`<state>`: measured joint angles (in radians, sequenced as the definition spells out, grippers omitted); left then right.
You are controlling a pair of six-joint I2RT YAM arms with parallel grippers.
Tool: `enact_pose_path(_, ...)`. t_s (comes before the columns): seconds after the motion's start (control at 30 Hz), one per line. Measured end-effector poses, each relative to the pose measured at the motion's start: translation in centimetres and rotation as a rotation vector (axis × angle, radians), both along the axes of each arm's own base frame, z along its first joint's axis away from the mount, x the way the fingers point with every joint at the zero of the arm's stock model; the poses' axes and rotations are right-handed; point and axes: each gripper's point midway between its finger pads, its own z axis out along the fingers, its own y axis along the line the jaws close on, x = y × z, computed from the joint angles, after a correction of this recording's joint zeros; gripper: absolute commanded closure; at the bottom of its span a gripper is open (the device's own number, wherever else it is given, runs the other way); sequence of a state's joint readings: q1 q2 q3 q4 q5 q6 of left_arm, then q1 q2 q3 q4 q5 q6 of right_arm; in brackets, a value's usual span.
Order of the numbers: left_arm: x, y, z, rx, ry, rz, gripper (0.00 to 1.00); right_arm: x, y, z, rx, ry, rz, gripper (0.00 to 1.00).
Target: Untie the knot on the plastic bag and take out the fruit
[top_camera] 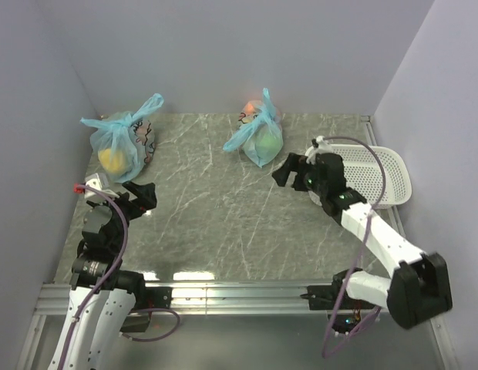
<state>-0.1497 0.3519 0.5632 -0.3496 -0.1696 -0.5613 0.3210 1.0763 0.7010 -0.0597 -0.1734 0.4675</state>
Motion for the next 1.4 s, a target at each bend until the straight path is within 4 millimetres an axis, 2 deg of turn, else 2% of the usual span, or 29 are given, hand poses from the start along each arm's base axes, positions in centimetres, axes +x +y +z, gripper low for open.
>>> enact_pose_path(0.17,0.3,-0.3,-0.5,0.002,0.024,-0.013,0.01,5.5,2.0,0.6,-0.013,-0.040,-0.026,0.00)
enact_pose_path(0.4,0.5,-0.6,-1.0,0.003,0.046,-0.026,0.01,13.8,1.3,-0.7,-0.105,-0.101,-0.198,0.00)
enact_pose_path(0.6,0.5,-0.7,-1.1,0.004,0.048,-0.034,0.01,20.7,1.9,-2.6,-0.184,-0.128,-0.246,0.04)
enact_pose_path(0.7,0.6,-0.7,-1.2,0.007,0.054,-0.035,0.01,23.3,2.3,-4.2,-0.211,-0.124,-0.241,0.21)
enact_pose_path(0.73,0.6,-0.7,-1.3,0.007,0.056,-0.035,0.01,24.1,2.4,-4.8,-0.222,-0.117,-0.235,0.33)
enact_pose_path(0.8,0.7,-0.7,-1.4,0.009,0.059,-0.035,0.00,25.0,2.5,-5.8,-0.240,-0.108,-0.222,0.49)
enact_pose_path(0.83,0.7,-0.7,-1.4,0.012,0.059,-0.036,0.01,25.1,2.4,-6.2,-0.248,-0.100,-0.215,0.69)
enact_pose_path(0.9,0.7,-0.7,-1.4,0.014,0.059,-0.038,0.01,24.8,2.4,-6.6,-0.260,-0.085,-0.201,0.87)
enact_pose_path(0.93,0.6,-0.7,-1.4,0.019,0.059,-0.040,0.01,24.8,2.5,-6.5,-0.261,-0.088,-0.194,1.00)
enact_pose_path(1.03,0.6,-0.8,-1.4,0.020,0.059,-0.044,0.01,24.2,2.7,-6.1,-0.268,-0.094,-0.163,1.00)
enact_pose_path(1.13,0.6,-0.8,-1.3,0.022,0.057,-0.045,0.01,22.0,3.2,-5.9,-0.285,-0.089,-0.102,1.00)
enact_pose_path(1.2,0.6,-0.9,-1.3,0.023,0.058,-0.053,0.01,19.3,4.2,-5.6,-0.294,-0.090,-0.029,1.00)
enact_pose_path(1.3,0.6,-1.1,-1.4,0.022,0.058,-0.065,0.01,14.4,7.4,-4.5,-0.303,-0.112,0.116,1.00)
enact_pose_path(1.4,0.7,-1.3,-1.6,0.023,0.067,-0.078,0.01,7.8,12.5,-2.2,-0.307,-0.184,0.322,1.00)
